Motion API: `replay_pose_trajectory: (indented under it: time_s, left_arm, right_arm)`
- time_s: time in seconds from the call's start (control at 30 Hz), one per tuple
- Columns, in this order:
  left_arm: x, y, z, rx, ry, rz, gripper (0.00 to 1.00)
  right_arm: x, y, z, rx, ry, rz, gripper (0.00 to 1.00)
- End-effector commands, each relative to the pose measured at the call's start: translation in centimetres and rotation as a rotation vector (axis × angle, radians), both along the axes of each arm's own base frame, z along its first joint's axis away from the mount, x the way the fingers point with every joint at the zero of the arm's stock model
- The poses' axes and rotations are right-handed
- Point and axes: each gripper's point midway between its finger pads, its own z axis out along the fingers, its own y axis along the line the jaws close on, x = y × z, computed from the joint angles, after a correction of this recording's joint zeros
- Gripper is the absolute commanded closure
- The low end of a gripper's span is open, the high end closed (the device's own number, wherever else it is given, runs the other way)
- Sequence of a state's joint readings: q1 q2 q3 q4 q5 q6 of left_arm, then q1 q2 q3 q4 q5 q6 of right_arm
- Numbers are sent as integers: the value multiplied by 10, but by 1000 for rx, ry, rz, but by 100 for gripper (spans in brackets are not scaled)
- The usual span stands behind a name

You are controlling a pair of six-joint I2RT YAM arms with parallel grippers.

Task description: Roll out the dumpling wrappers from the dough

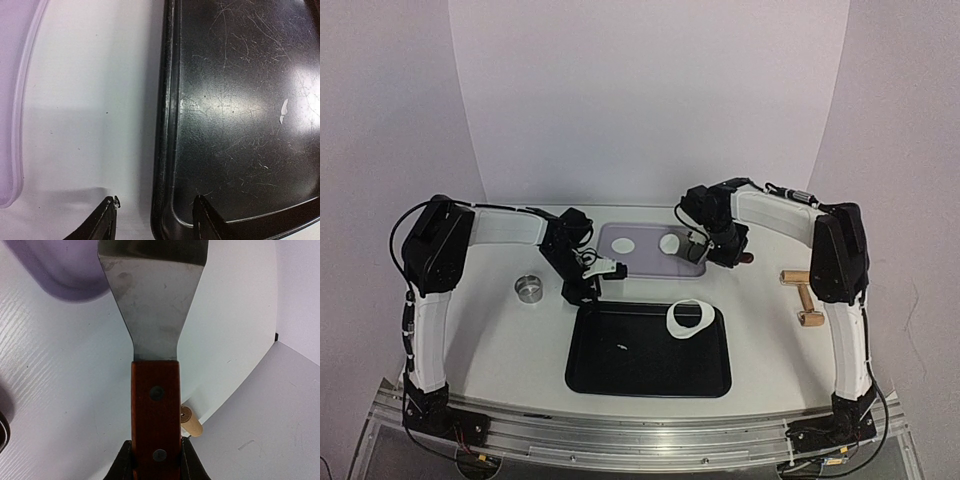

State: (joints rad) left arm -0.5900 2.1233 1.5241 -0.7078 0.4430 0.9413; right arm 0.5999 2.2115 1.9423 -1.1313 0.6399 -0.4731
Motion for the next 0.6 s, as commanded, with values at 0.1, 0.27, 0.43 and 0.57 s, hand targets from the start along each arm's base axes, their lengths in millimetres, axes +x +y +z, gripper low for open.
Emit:
replay_pose_trajectory:
  time_s: [0.1,0.27,0.43,0.57]
  left_arm:
    - [5,-8,55,-71,-36,5,40]
    - [7,-8,74,-95,-26,21,33]
    - [10,-11,92,-129,-33,29,27]
    - [10,-12,97,-137,-34,29,27]
  right_arm:
    - [17,-10,15,-112,-66,27,100]
    - [17,-14,17,-157,-74,55,100]
    - [28,-20,24,-235,-119,77,100]
    - [34,-23,29,-326,-151,112,100]
